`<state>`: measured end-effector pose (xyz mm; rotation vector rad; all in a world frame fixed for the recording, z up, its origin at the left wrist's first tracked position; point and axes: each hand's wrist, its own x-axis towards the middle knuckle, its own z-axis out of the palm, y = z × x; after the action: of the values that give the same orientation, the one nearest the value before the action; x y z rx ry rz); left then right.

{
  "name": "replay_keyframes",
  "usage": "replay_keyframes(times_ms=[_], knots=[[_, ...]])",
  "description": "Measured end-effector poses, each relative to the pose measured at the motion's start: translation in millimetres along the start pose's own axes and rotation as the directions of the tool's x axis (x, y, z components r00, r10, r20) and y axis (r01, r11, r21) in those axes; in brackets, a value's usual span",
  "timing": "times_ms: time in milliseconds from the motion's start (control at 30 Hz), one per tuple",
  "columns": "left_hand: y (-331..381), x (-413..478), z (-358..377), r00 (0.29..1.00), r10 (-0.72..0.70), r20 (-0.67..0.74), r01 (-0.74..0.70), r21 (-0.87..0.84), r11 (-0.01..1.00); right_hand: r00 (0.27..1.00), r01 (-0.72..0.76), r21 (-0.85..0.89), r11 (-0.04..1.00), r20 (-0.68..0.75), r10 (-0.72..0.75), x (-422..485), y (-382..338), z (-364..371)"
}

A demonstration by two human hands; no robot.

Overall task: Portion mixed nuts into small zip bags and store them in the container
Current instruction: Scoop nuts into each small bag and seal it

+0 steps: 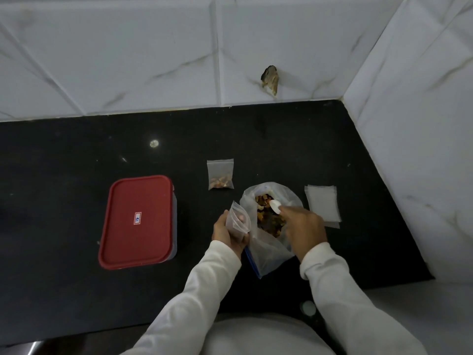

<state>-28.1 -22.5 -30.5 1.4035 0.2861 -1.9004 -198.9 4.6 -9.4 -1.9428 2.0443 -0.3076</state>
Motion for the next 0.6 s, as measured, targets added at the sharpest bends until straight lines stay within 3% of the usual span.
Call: replay_keyframes(times_ms=[100, 267, 333, 400, 533, 600], knots=[[-0.5, 0.7, 0.6, 1.000, 0.011, -0.006, -0.011, -0.012, 1.000, 0.992, 0.115, -0.074, 0.991, -0.049, -0.119, 2.1, -1.5, 9.0], [-0.1, 2.4, 3.6, 1.000, -0.006, 0.002, 0.006, -0.038, 0.999, 0.990, 0.134, -0.107, 0.985, -0.032, -0.139, -1.1, -3.0, 14.7], [0.6, 3.7, 4.1, 1.000, -0.005, -0.017, 0.005, -0.021, 1.000, 0.994, 0.095, -0.042, 0.995, 0.063, -0.092, -0.1, -8.6, 12.0], [2.0, 4.2, 4.6, 0.999, -0.018, -0.034, 0.018, -0.011, 1.000, 0.991, -0.034, 0.034, 0.999, 0.131, 0.029, -1.4, -10.4, 10.5], [4.7, 0.3, 7.3, 0.999, 0.003, -0.035, 0.000, 0.086, 0.996, 0.998, -0.054, 0.226, 0.973, -0.029, 0.062, -4.8, -8.6, 5.8], [4.6, -0.1, 7.5, 0.999, -0.003, -0.039, 0.005, 0.065, 0.998, 0.999, -0.035, 0.277, 0.960, -0.012, 0.039, -2.7, -6.9, 5.9]])
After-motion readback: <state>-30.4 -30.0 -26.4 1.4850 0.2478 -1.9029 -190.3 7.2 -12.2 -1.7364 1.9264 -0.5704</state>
